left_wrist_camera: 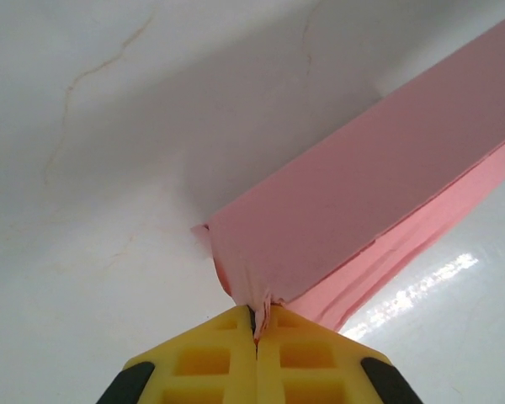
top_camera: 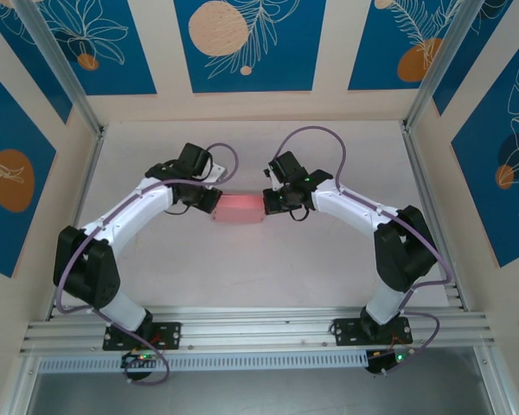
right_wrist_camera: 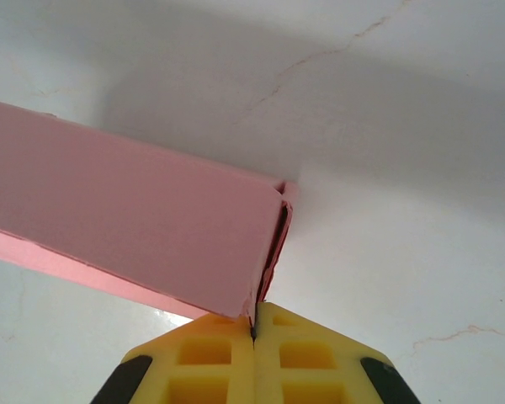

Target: Fold the paper box

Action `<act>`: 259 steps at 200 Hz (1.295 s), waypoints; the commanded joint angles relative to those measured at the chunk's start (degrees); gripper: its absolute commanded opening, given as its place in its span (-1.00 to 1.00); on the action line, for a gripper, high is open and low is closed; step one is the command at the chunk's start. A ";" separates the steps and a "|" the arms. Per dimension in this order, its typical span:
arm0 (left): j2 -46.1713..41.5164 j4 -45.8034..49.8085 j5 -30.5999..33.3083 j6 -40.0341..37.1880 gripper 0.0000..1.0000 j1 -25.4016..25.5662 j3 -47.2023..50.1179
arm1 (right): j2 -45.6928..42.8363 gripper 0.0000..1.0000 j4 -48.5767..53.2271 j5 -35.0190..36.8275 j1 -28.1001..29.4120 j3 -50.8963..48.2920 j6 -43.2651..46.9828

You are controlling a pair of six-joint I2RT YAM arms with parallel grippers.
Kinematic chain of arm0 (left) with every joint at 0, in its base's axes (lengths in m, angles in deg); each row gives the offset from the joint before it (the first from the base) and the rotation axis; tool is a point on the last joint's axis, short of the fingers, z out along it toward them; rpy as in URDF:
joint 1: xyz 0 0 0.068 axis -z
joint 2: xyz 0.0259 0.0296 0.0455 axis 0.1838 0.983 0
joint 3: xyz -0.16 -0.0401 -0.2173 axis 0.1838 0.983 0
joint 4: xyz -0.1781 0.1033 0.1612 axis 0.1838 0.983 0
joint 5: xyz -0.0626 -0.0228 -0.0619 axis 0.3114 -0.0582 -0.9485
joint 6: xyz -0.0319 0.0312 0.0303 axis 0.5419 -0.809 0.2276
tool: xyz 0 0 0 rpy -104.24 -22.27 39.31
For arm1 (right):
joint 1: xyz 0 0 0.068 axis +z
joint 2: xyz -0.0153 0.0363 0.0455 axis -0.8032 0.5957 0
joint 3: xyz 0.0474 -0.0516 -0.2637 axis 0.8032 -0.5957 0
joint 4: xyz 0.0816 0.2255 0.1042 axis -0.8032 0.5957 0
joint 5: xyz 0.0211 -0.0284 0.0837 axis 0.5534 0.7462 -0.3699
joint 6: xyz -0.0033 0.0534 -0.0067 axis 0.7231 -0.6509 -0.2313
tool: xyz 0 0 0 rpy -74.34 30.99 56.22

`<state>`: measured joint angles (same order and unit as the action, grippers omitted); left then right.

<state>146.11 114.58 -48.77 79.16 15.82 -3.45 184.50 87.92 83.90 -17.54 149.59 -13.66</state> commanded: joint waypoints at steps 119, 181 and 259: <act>3.68 10.12 -20.41 -0.23 -1.00 -6.11 -2.48 | -0.85 -0.53 2.79 1.79 1.42 1.52 1.24; 4.44 9.61 -20.51 0.00 -1.00 -6.10 -2.02 | -0.35 -0.53 2.23 1.63 1.10 2.45 1.80; 5.51 9.47 -27.31 3.24 -1.00 -6.37 -4.86 | 2.09 -0.55 1.97 -0.18 0.77 4.49 2.34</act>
<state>151.07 124.31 -70.47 80.58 9.99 -6.21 185.53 90.19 85.91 -16.75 151.95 -12.22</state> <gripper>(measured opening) 0.039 0.226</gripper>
